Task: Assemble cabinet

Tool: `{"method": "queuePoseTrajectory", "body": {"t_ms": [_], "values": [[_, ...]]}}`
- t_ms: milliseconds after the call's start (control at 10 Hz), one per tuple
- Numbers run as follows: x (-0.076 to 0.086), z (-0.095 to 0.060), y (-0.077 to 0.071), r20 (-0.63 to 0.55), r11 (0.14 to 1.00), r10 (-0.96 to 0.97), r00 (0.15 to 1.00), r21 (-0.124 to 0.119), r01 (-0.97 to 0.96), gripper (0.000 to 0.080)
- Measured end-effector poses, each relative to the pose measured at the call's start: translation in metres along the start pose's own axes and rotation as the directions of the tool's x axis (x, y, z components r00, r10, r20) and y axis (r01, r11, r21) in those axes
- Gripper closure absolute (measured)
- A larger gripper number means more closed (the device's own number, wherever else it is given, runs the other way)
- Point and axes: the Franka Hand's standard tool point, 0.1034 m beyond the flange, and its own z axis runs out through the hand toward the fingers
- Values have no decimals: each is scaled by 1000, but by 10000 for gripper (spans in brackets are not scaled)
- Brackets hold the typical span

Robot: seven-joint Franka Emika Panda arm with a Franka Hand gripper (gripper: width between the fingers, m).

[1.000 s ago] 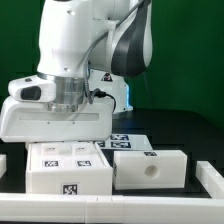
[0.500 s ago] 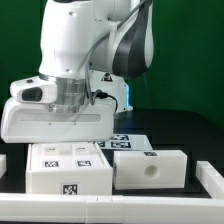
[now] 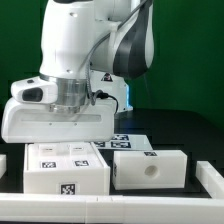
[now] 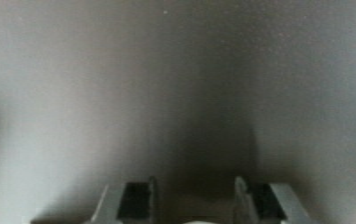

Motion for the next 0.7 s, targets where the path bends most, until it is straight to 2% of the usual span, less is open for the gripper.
{"method": "queuePoseTrajectory", "body": {"t_ms": [100, 200, 600, 700], "values": [[0, -2, 1, -1, 1000, 2, 1000, 1, -2, 603], [-1, -6, 1, 5, 1000, 8, 1000, 13, -8, 603], [9, -52, -2, -2, 993, 83, 997, 78, -83, 603], [14, -61, -2, -2, 993, 82, 997, 80, -82, 604]]}}
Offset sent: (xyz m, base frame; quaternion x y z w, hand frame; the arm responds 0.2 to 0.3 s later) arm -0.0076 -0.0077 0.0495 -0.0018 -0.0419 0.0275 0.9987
